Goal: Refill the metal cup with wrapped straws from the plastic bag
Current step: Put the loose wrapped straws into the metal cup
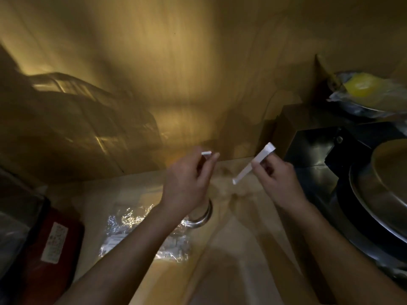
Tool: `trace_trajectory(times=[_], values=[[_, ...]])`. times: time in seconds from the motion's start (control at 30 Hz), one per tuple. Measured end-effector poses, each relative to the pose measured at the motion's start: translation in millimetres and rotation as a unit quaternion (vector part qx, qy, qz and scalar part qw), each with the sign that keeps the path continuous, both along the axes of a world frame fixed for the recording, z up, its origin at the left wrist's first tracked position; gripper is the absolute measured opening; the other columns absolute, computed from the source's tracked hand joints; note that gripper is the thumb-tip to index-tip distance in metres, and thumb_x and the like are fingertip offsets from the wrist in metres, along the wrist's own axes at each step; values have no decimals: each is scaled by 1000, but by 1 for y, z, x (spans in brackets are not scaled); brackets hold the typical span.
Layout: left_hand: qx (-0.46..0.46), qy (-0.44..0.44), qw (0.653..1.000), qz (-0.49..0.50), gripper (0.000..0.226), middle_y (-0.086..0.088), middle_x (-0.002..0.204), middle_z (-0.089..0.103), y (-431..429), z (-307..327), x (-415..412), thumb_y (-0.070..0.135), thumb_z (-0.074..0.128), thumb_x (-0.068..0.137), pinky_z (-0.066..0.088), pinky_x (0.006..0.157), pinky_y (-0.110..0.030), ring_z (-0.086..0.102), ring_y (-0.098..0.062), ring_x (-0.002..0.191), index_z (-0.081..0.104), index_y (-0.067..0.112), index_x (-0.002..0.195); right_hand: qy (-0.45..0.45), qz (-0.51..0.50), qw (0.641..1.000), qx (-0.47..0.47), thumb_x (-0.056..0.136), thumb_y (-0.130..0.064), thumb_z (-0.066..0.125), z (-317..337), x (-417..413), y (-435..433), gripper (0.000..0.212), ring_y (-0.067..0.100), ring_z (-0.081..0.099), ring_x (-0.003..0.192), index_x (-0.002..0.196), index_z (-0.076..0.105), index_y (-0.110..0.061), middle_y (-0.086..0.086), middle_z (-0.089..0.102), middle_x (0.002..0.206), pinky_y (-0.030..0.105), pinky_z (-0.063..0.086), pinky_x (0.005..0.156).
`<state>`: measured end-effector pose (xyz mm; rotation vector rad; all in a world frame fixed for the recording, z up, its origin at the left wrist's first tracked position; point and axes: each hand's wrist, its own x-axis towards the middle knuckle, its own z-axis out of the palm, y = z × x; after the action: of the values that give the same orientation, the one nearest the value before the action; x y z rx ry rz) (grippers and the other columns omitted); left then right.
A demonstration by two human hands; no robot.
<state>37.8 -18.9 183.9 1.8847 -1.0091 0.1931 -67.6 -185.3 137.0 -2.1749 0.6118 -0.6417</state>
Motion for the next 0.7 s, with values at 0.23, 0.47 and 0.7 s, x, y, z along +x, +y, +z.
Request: trace_trajectory(times=[0.23, 0.47, 0.7], values=[[-124, 81, 989, 20, 12, -3, 58, 58, 24, 35, 29, 23, 56, 88, 48, 52, -39, 55, -27, 53, 59, 15, 79, -141, 35, 987, 74, 90, -38, 50, 29, 41, 36, 28, 17, 46, 51, 70, 51, -17, 8, 48, 55, 33, 37, 47], [22, 238, 970, 47, 14, -17, 67, 64, 31, -33, 41, 14, 57, 89, 52, 60, -41, 61, -20, 59, 60, 8, 77, 80, 91, 992, -26, 88, -23, 53, -20, 77, 54, 21, 25, 51, 61, 70, 50, -13, 5, 55, 60, 36, 39, 56], [320, 235, 916, -55, 17, -17, 89, 64, 39, -44, 45, 18, 59, 86, 46, 63, -31, 58, -24, 71, 63, 3, 93, 288, 133, 944, -86, 82, -24, 51, -26, 85, 55, 10, 26, 59, 81, 73, 56, -23, 4, 64, 85, 31, 41, 63]])
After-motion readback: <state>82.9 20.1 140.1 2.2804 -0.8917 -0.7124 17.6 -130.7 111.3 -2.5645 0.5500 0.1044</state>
